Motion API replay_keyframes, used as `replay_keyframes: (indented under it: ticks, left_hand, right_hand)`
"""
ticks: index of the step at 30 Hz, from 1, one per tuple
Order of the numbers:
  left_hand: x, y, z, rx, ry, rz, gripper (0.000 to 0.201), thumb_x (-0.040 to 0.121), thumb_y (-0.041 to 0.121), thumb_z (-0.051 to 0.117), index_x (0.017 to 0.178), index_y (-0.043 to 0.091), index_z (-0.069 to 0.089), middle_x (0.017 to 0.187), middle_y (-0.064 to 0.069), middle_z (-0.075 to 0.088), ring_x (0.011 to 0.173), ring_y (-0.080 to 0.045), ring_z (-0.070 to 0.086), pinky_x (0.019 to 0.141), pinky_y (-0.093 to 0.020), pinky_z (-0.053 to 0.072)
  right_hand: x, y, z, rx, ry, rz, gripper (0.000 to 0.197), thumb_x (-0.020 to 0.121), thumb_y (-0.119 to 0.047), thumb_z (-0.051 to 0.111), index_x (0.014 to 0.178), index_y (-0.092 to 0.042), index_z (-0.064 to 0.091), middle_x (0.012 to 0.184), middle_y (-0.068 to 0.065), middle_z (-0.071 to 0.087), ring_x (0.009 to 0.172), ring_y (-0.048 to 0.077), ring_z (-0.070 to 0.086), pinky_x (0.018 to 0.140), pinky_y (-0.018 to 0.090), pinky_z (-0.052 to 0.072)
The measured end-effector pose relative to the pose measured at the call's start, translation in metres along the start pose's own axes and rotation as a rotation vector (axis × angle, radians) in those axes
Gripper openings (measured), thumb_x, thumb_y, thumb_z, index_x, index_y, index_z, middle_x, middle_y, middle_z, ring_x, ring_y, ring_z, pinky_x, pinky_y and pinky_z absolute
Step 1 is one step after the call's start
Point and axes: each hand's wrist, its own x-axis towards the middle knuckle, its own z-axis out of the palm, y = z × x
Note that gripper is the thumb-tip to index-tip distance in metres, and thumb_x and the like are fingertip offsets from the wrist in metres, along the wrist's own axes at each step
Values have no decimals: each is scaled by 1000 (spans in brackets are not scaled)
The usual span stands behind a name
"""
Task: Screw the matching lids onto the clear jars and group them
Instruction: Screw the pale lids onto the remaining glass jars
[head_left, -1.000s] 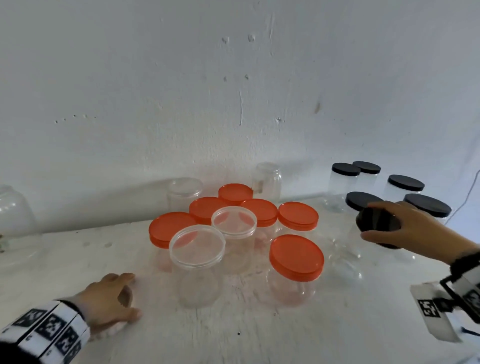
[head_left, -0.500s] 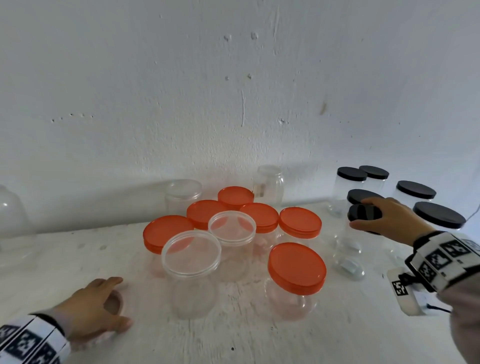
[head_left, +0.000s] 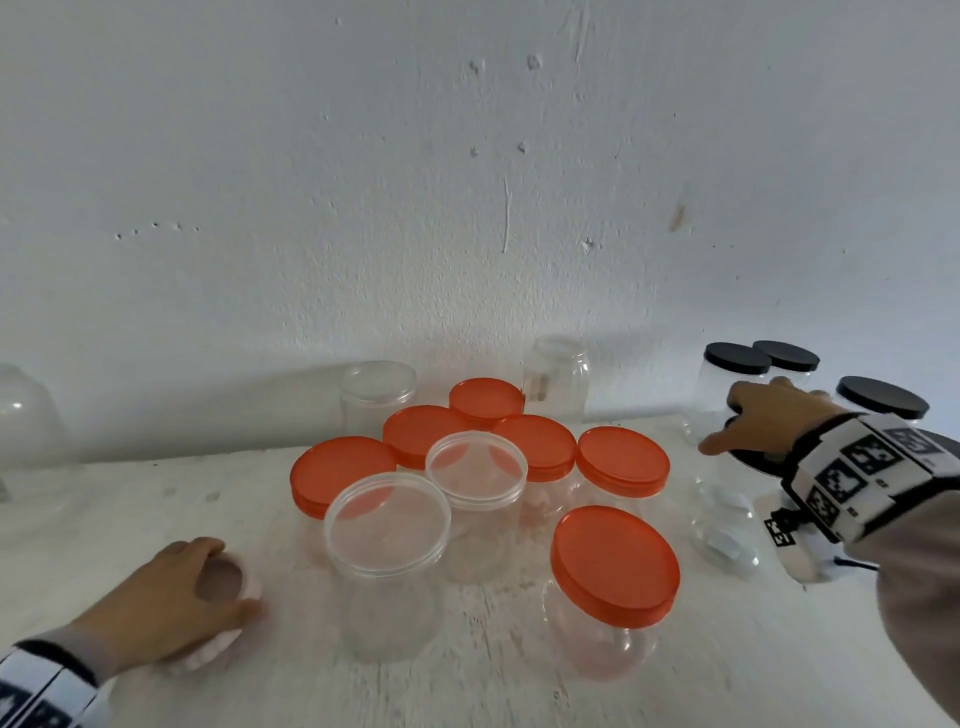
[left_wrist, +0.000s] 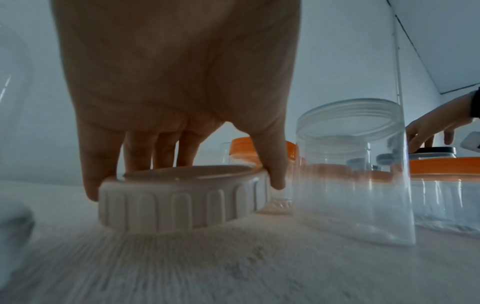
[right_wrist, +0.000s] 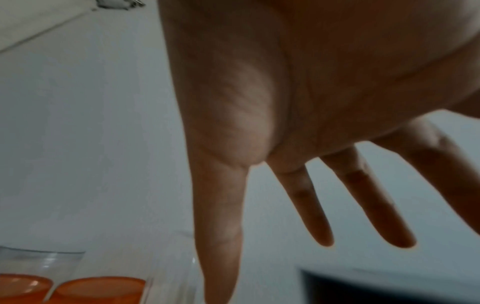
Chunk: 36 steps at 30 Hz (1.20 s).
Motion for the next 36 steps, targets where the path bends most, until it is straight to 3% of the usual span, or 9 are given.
replay_keyframes:
  ticks: [3, 6, 8, 11, 15, 21, 25, 30, 36]
  left_hand:
    - [0, -3, -4, -44, -4, -22, 109, 53, 76, 71, 140, 17, 39, 132, -1, 47, 110, -13, 45, 93, -25, 37]
    - [-3, -5, -8, -98, 21, -28, 118, 40, 79, 64, 138, 17, 43, 130, -3, 48, 116, -16, 45, 98, -27, 35]
    - [-6, -6, -9, -152, 47, -25, 106, 49, 71, 69, 137, 18, 46, 123, -1, 46, 111, -14, 43, 98, -29, 34]
    - [-9, -6, -10, -232, 138, -44, 87, 62, 59, 73, 136, 19, 50, 113, 2, 44, 104, -12, 43, 87, -26, 38]
    - [-18, 1, -16, -306, 162, -36, 103, 49, 83, 55, 129, 18, 55, 98, -3, 58, 100, -18, 57, 92, -33, 44]
    - [-35, 6, -20, -446, 235, -72, 124, 23, 98, 51, 126, 29, 56, 114, 9, 59, 101, -14, 59, 91, -36, 44]
    - [-42, 4, -22, -474, 253, -64, 113, 23, 100, 48, 119, 40, 53, 105, 28, 56, 92, 2, 57, 84, -31, 44]
    - [-49, 2, -23, -547, 259, -61, 107, 24, 99, 51, 116, 45, 50, 108, 27, 58, 95, -1, 59, 81, -29, 46]
    - [-56, 2, -32, -684, 246, 2, 74, 35, 90, 59, 98, 51, 56, 91, 29, 69, 86, 6, 64, 71, -18, 43]
  right_hand:
    - [8, -31, -20, -65, 33, -61, 68, 79, -61, 62, 128, -17, 45, 135, 11, 40, 123, 28, 43, 103, 38, 35]
    - [24, -64, -32, 13, 42, -137, 75, 83, -61, 59, 138, -15, 38, 140, 13, 39, 129, 32, 39, 104, 38, 33]
    - [39, -87, -35, 92, 22, -197, 79, 84, -60, 58, 143, -12, 33, 144, 14, 38, 131, 33, 39, 106, 39, 34]
    - [59, -117, -33, 161, 6, -271, 83, 86, -57, 58, 146, -9, 25, 147, 15, 37, 132, 30, 39, 105, 38, 36]
    - [76, -146, -25, 174, -19, -317, 90, 85, -55, 60, 149, -10, 15, 151, 14, 31, 136, 29, 35, 104, 37, 33]
    - [84, -162, -17, 170, -12, -323, 91, 86, -49, 62, 148, -8, 10, 145, 20, 35, 131, 33, 40, 102, 42, 35]
    - [85, -162, -18, 198, 14, -330, 88, 85, -43, 67, 145, -5, 14, 142, 22, 34, 128, 36, 41, 102, 45, 38]
    - [74, -160, -25, 251, 89, -321, 87, 83, -42, 70, 143, -3, 19, 141, 22, 26, 120, 38, 46, 88, 40, 43]
    - [50, -151, -45, 386, 247, -294, 91, 76, -45, 75, 140, -3, 26, 136, 19, 21, 118, 43, 42, 95, 45, 43]
